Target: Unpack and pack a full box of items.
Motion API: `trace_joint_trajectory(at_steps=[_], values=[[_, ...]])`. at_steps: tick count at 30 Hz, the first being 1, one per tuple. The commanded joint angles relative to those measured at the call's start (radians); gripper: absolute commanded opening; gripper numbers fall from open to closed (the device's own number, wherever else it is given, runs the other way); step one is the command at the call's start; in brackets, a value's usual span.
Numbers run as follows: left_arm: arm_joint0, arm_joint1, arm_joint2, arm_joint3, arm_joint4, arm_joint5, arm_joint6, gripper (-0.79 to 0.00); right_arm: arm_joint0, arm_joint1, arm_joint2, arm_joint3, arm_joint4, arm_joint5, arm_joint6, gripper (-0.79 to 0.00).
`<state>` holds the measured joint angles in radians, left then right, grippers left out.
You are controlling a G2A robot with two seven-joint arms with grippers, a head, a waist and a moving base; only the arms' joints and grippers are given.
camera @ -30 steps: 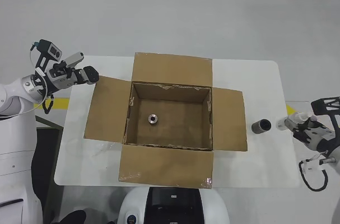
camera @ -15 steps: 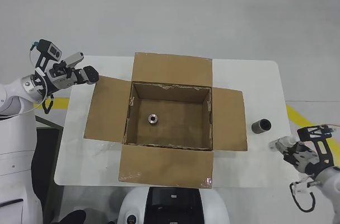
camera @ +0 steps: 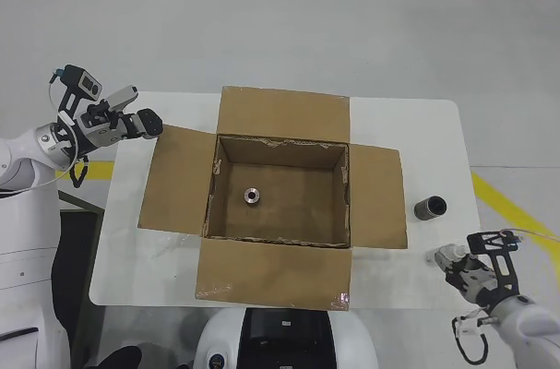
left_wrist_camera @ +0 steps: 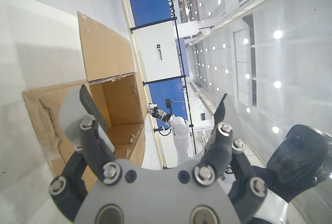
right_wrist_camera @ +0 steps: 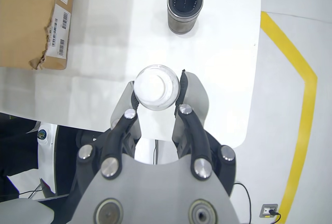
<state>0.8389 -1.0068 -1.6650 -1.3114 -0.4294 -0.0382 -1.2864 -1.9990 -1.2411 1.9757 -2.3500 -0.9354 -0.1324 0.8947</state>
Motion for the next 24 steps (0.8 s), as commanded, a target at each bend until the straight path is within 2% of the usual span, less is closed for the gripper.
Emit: trace_joint_trajectory(at_steps=[1,16,24], values=[[0.0,0.0,0.0,0.0,0.0,0.0,0.0,0.0,0.01,0.001,-0.023,0.0,-0.016,0.005,0.0,-0.785],[0.0,0.0,0.0,0.0,0.0,0.0,0.0,0.0,0.221,0.02,-0.167,0.149,-0.174,-0.012,0.02,-0.785],[0.0,0.0,0.0,0.0,0.0,0.0,0.0,0.0,0.261,0.024,-0.175,0.206,-0.202,0.009,0.001,-0.785]])
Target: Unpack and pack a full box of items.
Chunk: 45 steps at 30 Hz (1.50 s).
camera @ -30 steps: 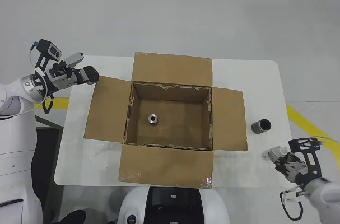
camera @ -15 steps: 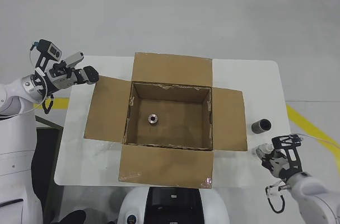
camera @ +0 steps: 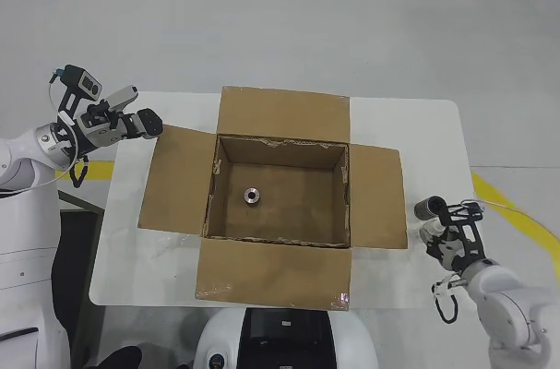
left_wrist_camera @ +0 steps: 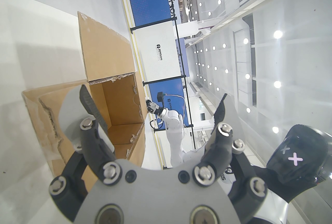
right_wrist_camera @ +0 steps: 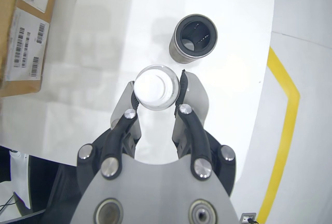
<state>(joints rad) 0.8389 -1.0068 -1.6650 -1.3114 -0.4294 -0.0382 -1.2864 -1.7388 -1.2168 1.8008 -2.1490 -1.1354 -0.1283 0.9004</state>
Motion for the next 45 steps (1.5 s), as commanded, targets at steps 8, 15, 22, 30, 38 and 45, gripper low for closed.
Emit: trace_joint_trajectory(at_steps=[8,15,22,30,38,45], values=[[0.0,0.0,0.0,0.0,0.0,0.0,0.0,0.0,0.008,0.003,-0.005,0.039,-0.013,0.015,-0.038,-0.785],[0.0,0.0,0.0,0.0,0.0,0.0,0.0,0.0,0.006,0.005,-0.013,0.053,-0.013,0.017,-0.045,-0.154],[0.0,0.0,0.0,0.0,0.0,0.0,0.0,0.0,-0.016,0.006,-0.012,0.019,-0.016,0.03,-0.041,0.0],[0.0,0.0,0.0,0.0,0.0,0.0,0.0,0.0,-0.056,0.01,0.032,-0.143,-0.068,0.063,-0.005,0.0],[0.0,0.0,0.0,0.0,0.0,0.0,0.0,0.0,0.021,0.02,0.063,-0.201,-0.064,0.0,0.016,0.0],[0.0,0.0,0.0,0.0,0.0,0.0,0.0,0.0,0.175,0.03,-0.017,-0.201,-0.028,-0.036,0.077,0.0]])
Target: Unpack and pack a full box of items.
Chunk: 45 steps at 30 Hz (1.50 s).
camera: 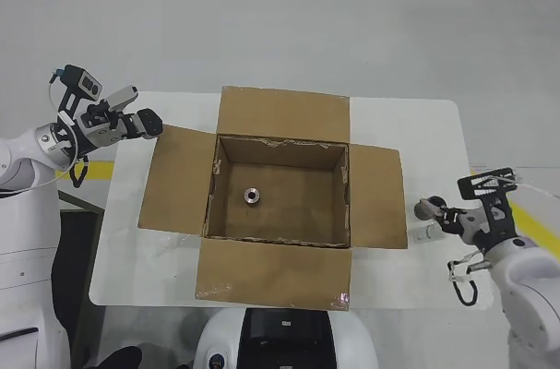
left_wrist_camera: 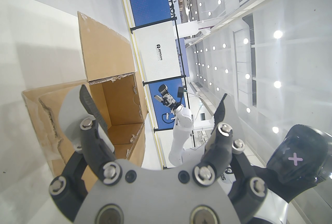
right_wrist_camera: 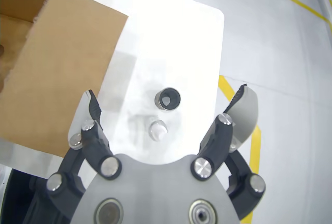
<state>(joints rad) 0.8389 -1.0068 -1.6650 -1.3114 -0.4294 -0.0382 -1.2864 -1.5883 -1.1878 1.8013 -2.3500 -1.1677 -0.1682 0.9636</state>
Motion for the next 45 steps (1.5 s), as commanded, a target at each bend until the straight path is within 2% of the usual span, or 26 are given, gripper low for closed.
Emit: trace_joint_trajectory(at_steps=[1,10,27,45], values=[[0.0,0.0,0.0,0.0,0.0,0.0,0.0,0.0,0.048,0.001,-0.038,0.0,0.005,0.011,0.03,0.0],[0.0,0.0,0.0,0.0,0.0,0.0,0.0,0.0,0.244,0.0,-0.277,0.026,-0.008,0.029,0.105,0.0],[0.0,0.0,0.0,0.0,0.0,0.0,0.0,0.0,0.619,-0.027,-0.626,0.244,0.076,-0.023,0.231,0.0],[0.0,0.0,0.0,0.0,0.0,0.0,0.0,0.0,0.79,-0.079,-0.885,0.419,0.181,0.0,0.167,0.0]])
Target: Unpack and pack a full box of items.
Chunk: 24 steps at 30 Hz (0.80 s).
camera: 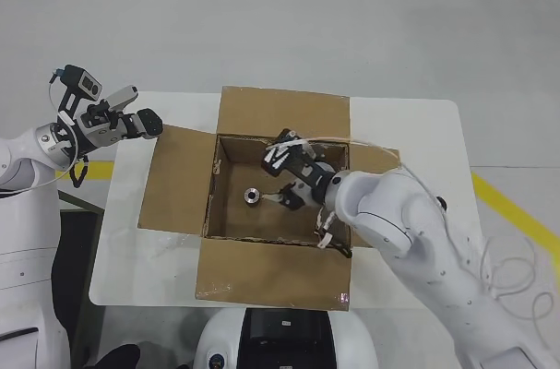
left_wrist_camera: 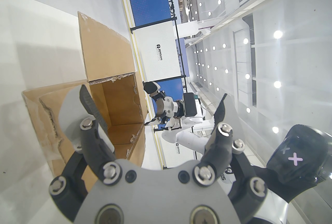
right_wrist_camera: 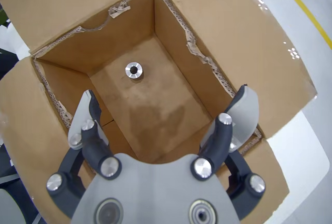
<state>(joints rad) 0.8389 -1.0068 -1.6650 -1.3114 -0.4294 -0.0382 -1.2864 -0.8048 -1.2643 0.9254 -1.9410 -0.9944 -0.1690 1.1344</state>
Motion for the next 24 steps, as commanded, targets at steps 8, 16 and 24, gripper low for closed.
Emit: trace_joint_trajectory(at_steps=[8,16,24], values=[[0.0,0.0,0.0,0.0,0.0,0.0,0.0,0.0,0.065,-0.032,-0.118,0.112,0.08,-0.027,-0.019,0.0],[0.0,0.0,0.0,0.0,0.0,0.0,0.0,0.0,0.101,-0.06,-0.184,0.228,0.128,-0.023,-0.065,0.0],[0.0,0.0,0.0,0.0,0.0,0.0,0.0,0.0,0.136,-0.081,-0.218,0.322,0.166,-0.055,-0.091,0.0]])
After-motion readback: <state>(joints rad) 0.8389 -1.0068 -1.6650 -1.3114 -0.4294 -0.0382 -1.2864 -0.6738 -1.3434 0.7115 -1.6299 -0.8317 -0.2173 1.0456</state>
